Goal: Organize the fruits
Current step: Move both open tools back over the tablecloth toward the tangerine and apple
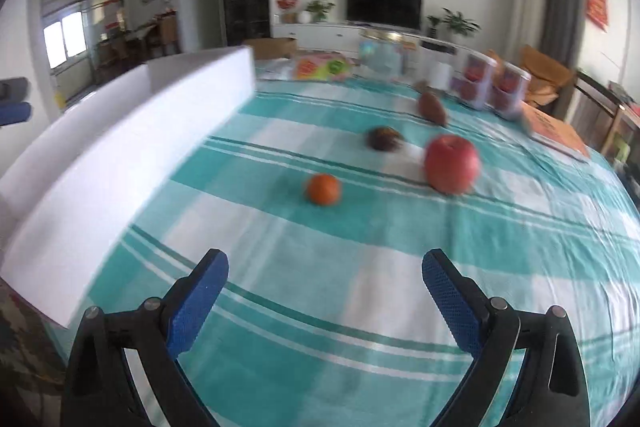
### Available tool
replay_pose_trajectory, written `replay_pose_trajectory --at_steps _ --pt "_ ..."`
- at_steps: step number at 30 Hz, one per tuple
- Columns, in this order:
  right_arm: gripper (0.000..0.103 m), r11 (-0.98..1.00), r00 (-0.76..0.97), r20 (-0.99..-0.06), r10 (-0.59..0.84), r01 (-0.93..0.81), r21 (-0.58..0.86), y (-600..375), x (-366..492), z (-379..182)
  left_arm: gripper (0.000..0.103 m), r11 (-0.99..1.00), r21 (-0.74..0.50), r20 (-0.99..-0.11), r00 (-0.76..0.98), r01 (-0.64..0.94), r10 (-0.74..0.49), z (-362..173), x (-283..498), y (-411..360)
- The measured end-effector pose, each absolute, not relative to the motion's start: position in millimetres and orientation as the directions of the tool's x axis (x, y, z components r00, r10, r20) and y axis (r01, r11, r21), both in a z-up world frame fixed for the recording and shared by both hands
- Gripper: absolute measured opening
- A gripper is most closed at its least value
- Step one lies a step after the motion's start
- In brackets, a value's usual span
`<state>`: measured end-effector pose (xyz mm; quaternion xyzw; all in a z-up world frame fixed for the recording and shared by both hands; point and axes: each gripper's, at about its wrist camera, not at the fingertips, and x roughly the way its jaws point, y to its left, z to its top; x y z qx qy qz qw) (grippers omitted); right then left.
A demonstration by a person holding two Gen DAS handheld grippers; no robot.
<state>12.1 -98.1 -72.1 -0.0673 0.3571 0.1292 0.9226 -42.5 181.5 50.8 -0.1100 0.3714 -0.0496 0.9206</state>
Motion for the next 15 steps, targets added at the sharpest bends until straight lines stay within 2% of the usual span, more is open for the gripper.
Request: replay_pose_trajectory --at_steps 3,6,11,15 --pt "0.097 0.993 0.694 -0.714 0.095 -0.118 0.017 -161 18 -84 0.087 0.953 -0.277 -0.699 0.654 0.124 -0.288 35 -33 125" --pt "0.097 0.991 0.691 -0.717 0.088 0.013 0.134 -201 21 -85 0.087 0.934 -0.299 -0.717 0.600 0.196 -0.356 10 -24 75" --pt "0.097 0.987 0.645 -0.763 0.052 0.082 0.137 -214 26 -98 0.087 0.952 -0.169 -0.757 0.585 0.254 -0.291 -35 1 30" --pt "0.097 0.985 0.628 -0.777 0.052 0.095 0.143 -215 28 -102 0.087 0.971 -0.101 -0.790 0.577 0.215 -0.209 -68 22 31"
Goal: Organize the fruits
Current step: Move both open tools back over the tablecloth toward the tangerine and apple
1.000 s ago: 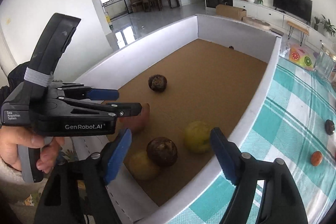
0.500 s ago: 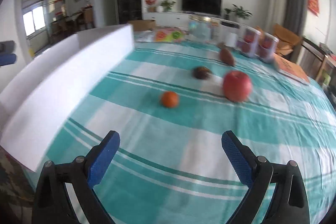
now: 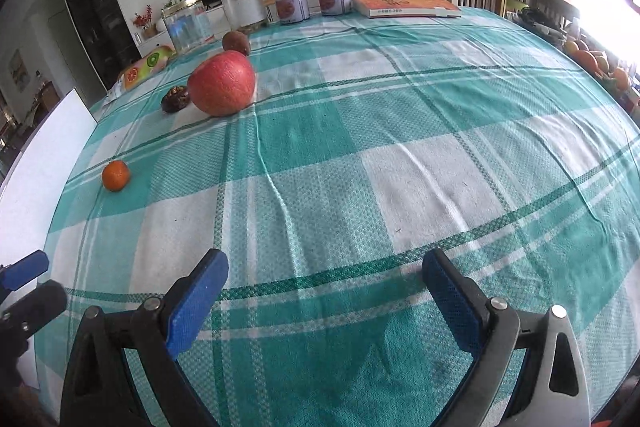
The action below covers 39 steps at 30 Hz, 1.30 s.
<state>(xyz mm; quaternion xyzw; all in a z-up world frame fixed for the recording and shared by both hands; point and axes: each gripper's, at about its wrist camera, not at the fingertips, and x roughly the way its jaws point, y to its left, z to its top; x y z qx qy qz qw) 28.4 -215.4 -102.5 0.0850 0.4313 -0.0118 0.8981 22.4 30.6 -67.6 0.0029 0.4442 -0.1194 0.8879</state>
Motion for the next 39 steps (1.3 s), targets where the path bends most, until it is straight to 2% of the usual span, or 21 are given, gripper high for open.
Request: replay_pose_trajectory --at_steps 3,5,10,13,39 --pt "0.098 0.984 0.629 -0.775 0.062 0.092 0.153 -216 28 -103 0.087 0.984 -0.055 -0.802 0.580 0.172 -0.146 -84 31 35" --pt "0.102 0.986 0.625 -0.778 0.059 0.087 0.145 -213 29 -104 0.087 0.987 -0.066 -0.806 0.576 0.147 -0.140 -92 32 39" --pt "0.103 0.994 0.603 -0.797 0.016 0.079 0.080 -203 33 -107 0.089 0.989 -0.005 -0.786 0.611 0.148 -0.095 -96 32 34" --pt "0.103 0.995 0.597 -0.802 0.003 0.078 0.062 -200 34 -108 0.093 0.987 0.005 -0.790 0.605 0.160 -0.094 -97 34 31" --pt "0.103 0.997 0.583 -0.812 -0.021 0.073 0.026 -196 35 -110 0.093 0.987 0.003 -0.791 0.604 0.160 -0.096 -97 34 31"
